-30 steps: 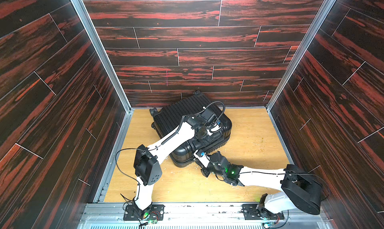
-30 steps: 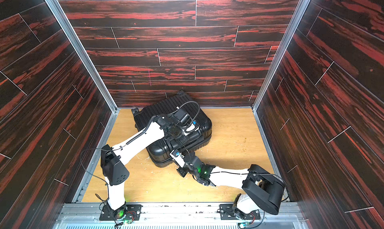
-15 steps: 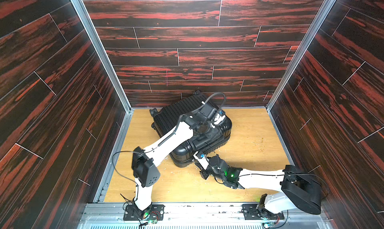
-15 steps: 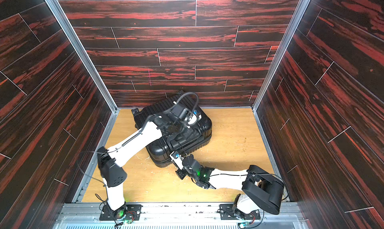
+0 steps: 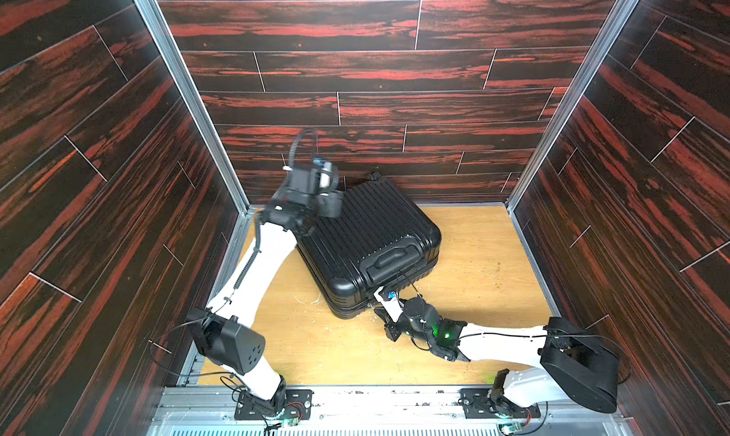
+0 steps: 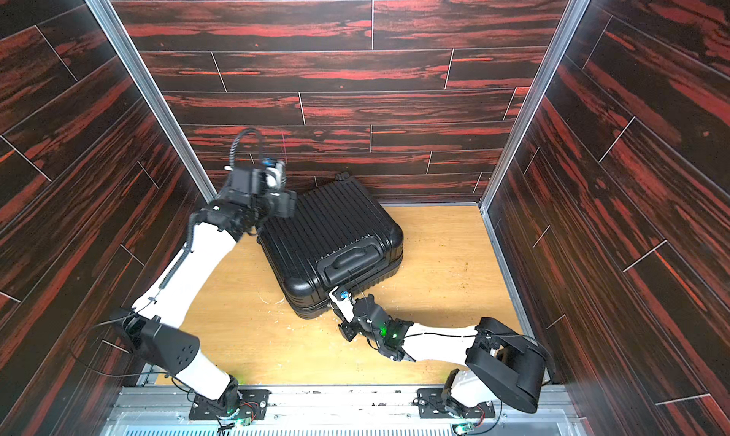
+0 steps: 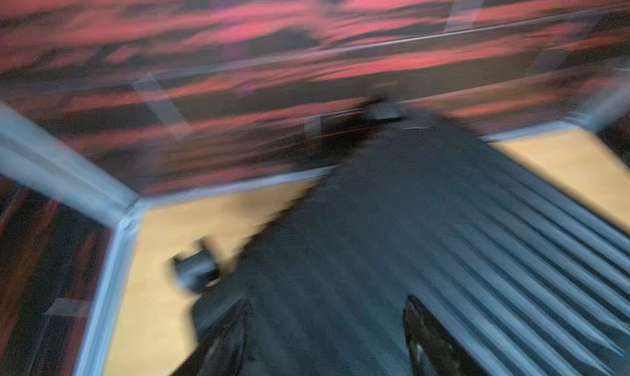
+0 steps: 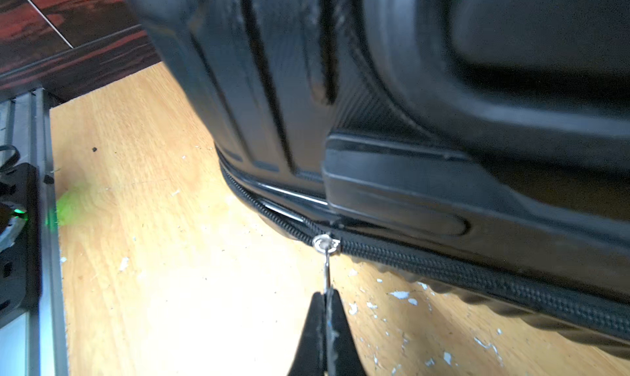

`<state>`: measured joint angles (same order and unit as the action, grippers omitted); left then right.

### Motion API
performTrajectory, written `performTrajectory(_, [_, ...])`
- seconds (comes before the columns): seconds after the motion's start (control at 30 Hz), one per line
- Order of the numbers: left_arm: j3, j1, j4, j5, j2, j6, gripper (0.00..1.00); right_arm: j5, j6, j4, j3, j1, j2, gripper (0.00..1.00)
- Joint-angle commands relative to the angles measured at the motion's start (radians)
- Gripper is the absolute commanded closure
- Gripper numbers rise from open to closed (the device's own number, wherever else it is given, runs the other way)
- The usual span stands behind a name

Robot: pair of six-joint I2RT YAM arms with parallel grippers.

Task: Close the suitcase zippers
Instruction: Zip the zipper on the suitcase, then adjust the suitcase at the center of the board.

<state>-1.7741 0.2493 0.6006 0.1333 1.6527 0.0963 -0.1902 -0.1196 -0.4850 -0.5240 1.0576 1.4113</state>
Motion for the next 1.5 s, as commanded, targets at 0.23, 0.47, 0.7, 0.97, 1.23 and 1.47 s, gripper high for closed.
performTrajectory(0.23, [-0.151,-0.258,0.001,-0.118,0.257,0.164,0.5,0.024,-0.002,0.051,0.0,-0.009,-0.03,1.0])
performTrajectory(0.47, [-0.453,-0.272,0.206,-0.211,0.523,0.106,0.52,0.014,0.001,0.063,-0.004,-0.01,-0.037,1.0])
performTrajectory(0.7, [-0.763,-0.273,0.58,-0.189,0.716,0.007,0.56,-0.009,0.012,0.089,0.002,-0.032,-0.062,1.0])
performTrajectory(0.97, [-0.451,-0.285,0.749,-0.192,0.575,-0.092,0.67,0.017,0.037,0.12,0.021,-0.1,-0.095,1.0])
performTrajectory(1.23, [0.012,-0.286,0.564,-0.19,0.246,-0.069,0.67,0.08,0.074,0.166,0.047,-0.187,-0.132,1.0])
performTrajectory(1.47, [0.115,-0.288,0.479,-0.145,0.152,-0.05,0.65,0.268,0.096,0.16,0.074,-0.274,-0.113,1.0])
